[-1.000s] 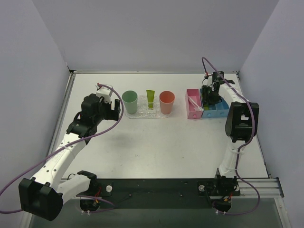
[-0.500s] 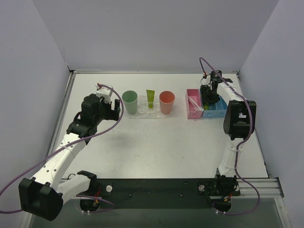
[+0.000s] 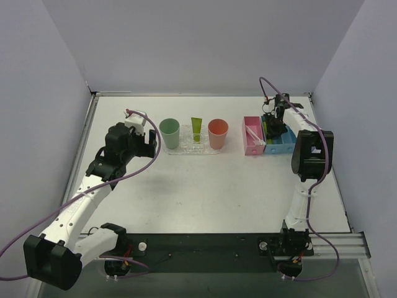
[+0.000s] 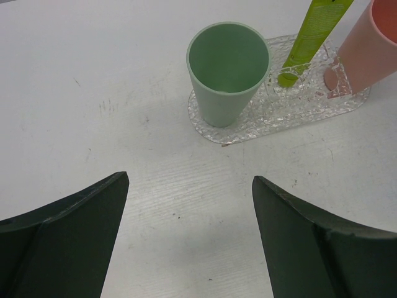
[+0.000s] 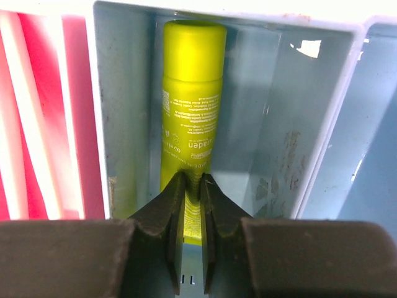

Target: Prepare toiletry sets of a toothbrush and toothpaste on the tray

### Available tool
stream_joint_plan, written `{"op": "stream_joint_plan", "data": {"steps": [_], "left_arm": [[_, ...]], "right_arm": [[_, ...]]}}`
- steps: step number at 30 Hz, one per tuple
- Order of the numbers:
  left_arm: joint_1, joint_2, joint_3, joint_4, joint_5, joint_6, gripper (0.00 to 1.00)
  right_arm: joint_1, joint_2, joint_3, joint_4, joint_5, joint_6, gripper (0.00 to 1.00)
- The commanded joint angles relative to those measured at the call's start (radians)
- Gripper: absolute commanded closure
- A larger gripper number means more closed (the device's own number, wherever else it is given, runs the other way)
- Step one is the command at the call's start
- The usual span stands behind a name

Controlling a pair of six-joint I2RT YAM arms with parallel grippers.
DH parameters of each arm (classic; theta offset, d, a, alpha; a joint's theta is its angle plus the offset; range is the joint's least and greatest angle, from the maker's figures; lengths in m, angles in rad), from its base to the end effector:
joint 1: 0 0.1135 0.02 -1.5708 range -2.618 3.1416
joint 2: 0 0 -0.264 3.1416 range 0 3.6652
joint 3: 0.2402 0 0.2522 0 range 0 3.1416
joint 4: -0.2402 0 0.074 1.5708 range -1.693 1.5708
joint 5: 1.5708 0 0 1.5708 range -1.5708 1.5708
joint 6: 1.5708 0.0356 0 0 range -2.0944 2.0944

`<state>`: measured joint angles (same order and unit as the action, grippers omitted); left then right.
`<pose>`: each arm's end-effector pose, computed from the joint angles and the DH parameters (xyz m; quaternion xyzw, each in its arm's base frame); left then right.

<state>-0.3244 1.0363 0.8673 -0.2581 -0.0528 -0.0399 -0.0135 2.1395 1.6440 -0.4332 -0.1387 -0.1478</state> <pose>0.2250 -0.0737 0.3132 0.1050 0.8341 -0.0762 0.5361 0.4717 -0.0014 0.1848 -0.0853 0.9430 0.0402 0.3191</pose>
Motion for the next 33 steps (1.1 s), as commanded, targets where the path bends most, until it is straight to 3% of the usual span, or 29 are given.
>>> {"op": "stream_joint_plan", "data": {"steps": [1, 17, 33], "left_arm": [[0.005, -0.033, 0.007, 0.036, -0.012, 0.003, 0.08], [0.005, -0.033, 0.007, 0.037, -0.009, 0.005, 0.08], [0.004, -0.022, 0.007, 0.045, 0.001, 0.011, 0.08]], "right_arm": [[-0.011, 0.022, -0.026, -0.085, -0.024, -0.009, 1.00], [-0.011, -0.274, -0.151, 0.056, -0.030, 0.066, 1.00], [-0.003, -0.431, -0.226, 0.149, -0.030, 0.091, 1.00]]}}
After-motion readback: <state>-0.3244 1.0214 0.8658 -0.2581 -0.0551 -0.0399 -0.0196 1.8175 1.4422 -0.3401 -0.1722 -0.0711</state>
